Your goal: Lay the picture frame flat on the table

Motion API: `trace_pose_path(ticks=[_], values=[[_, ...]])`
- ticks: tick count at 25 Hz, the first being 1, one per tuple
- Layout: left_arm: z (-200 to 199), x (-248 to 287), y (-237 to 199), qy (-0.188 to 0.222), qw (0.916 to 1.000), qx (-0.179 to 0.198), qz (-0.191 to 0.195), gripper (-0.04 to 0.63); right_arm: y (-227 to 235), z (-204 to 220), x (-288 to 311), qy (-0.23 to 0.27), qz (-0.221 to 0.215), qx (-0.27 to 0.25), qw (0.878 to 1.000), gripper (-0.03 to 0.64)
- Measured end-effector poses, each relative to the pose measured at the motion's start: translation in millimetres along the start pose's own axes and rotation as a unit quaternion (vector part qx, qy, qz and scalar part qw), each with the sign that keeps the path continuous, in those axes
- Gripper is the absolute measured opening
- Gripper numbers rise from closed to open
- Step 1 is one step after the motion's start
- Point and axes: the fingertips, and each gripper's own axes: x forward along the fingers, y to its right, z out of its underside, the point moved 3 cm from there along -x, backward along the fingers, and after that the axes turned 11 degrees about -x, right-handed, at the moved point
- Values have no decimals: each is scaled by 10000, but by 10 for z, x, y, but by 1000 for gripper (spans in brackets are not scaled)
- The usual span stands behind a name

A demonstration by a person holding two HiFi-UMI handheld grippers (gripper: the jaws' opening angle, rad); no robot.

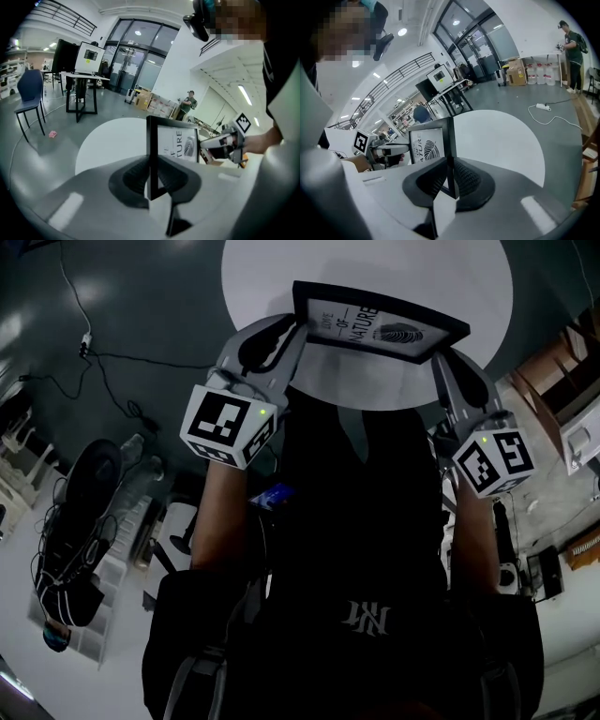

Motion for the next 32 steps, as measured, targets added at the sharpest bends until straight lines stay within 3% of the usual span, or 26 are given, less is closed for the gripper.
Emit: trace_pose_path(ticks=[9,32], values=[[188,246,-139,-28,10000,-37,-45,49,158,180,207,4,83,28,10000,29],[289,524,-145,-443,9962,482,-579,52,293,450,361,-166,507,-146,9985,44]])
